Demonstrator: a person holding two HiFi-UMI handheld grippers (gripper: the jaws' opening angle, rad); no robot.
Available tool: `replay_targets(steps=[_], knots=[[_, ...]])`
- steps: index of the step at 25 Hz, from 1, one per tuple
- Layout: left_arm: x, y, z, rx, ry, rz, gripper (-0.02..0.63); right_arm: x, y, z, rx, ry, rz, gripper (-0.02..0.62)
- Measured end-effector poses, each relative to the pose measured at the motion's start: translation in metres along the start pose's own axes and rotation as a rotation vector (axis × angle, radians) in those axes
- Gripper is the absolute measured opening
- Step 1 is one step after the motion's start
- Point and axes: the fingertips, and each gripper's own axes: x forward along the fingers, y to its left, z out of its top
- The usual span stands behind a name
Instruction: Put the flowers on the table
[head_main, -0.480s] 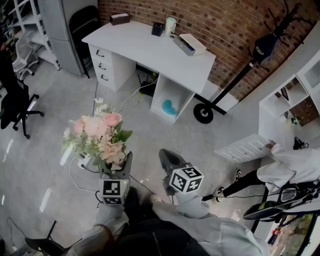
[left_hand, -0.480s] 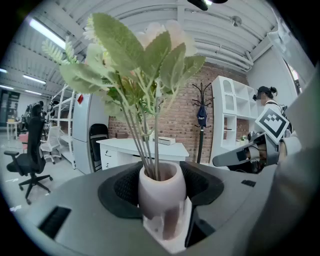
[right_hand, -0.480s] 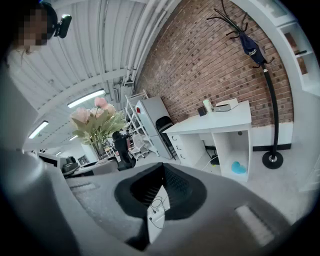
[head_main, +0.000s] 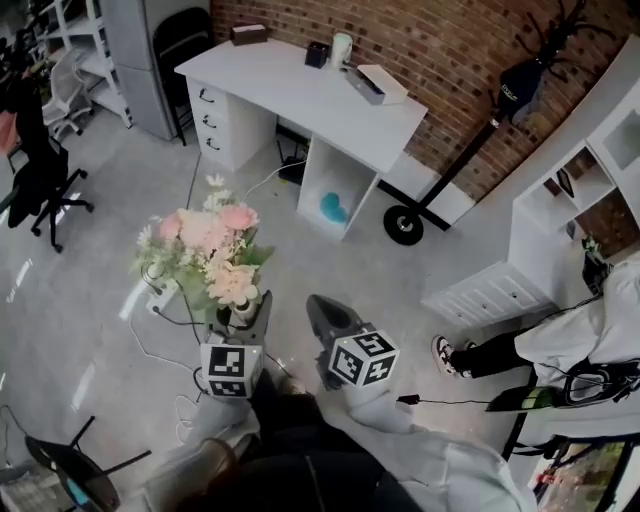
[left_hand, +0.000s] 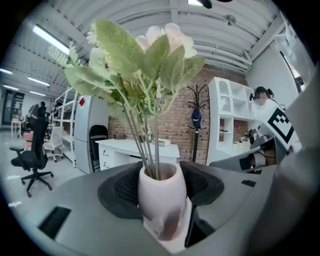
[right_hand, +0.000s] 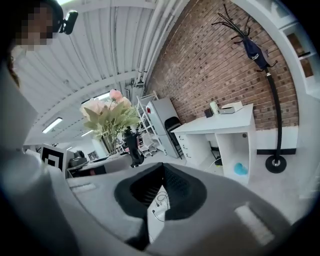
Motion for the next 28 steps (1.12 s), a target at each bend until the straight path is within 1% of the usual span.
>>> replay_targets(steps=[6,11,16,20,24,28], knots=[[-0.011,-0.025,0.001,-0.006,-0.016,-0.001,0.233,-0.025,-0.001,-0.001,0.024,-0.035,0.007,0.0],[-0.019,-0.039,0.001,0.007,-0.016,-0.007,0.233,-0.035,0.002,-0.01,0.026,-0.015,0.013,0.0],[-0.016,-0.044,0.001,-0.006,-0.023,-0.003,0.233,-0.036,0.0,-0.015,0.025,0.01,0.022,0.0],[-0.001,-0.038,0.0,0.001,-0.021,0.004,0.233,-0.027,-0.011,-0.012,0.035,0.017,0.011,0.0],[0.02,-0.024,0.009,0.003,-0.021,0.011,0.233,-0.008,-0.024,0.005,0.036,0.007,0.001,0.0],[0.043,-0.005,0.017,0.01,-0.022,0.023,0.235,0.018,-0.031,0.021,0.034,0.002,0.012,0.0]])
